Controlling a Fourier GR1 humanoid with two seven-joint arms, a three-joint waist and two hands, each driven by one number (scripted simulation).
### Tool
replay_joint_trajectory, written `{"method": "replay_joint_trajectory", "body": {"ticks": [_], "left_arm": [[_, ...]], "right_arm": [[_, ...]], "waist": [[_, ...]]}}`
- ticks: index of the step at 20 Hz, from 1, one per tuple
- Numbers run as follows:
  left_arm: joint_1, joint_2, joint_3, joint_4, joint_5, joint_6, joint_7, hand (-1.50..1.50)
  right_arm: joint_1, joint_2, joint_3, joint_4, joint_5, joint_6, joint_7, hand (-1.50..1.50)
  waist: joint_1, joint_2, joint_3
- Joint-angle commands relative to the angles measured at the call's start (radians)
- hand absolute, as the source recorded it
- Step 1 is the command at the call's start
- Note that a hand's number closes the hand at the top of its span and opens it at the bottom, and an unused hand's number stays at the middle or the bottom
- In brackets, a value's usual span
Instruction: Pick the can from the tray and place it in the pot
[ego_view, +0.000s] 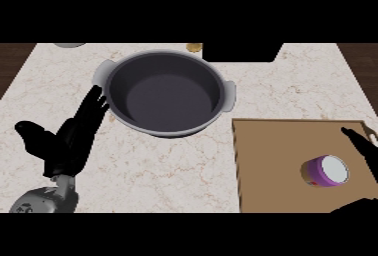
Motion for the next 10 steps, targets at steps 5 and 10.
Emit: {"method": "replay_joint_trajectory", "body": {"ticks": [5,10], "left_arm": [[-0.014,-0.031,0.047,0.024,-0.021,-0.049,0.002,0.00],[-0.004,-0.085,0.025,0.011,-0.070,-0.035,0.000,0.00]], "right_arm": [[-0.111,0.071,0.028,0.188,0.123,0.030,-0.037,-1.50],[-0.092,0.120,0.063,0.177,0.180,0.060,-0.022,-1.50]], "waist": [[0.000,0.001,0.000],[-0.002,0.000,0.000]]}}
